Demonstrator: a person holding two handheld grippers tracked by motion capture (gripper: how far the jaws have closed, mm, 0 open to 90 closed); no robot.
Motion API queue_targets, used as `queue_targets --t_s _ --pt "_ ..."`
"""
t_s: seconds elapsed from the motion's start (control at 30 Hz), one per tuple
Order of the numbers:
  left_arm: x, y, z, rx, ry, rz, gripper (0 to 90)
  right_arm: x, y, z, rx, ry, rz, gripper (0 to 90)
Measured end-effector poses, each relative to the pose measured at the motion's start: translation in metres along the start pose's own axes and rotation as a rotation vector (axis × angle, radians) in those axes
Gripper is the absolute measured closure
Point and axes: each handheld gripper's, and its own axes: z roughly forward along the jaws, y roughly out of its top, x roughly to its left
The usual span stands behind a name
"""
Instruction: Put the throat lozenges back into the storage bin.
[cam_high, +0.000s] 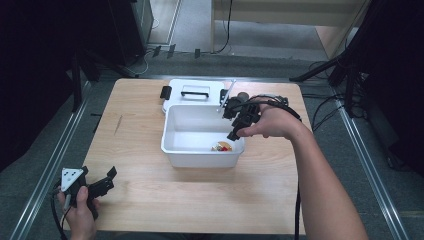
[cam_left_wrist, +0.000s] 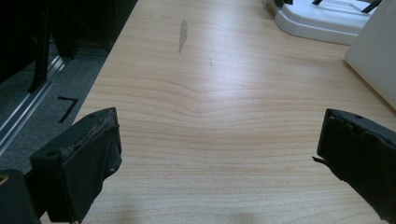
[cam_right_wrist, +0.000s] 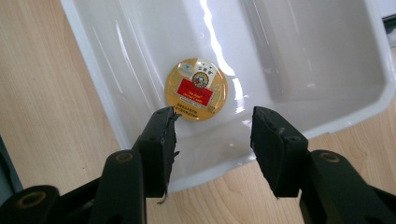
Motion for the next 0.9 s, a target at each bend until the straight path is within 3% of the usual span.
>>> queue_targets --t_s 0.47,0.9 --pt "0.0 0.0 0.0 0.001 0.002 0.002 0.2 -0.006 -0.022 -0.021 -0.024 -0.008 0.054 51.6" --pt "0.0 0.0 0.0 0.0 0.002 0.004 0.1 -0.011 -0.045 -0.026 -0.018 -0.025 0.084 48.9"
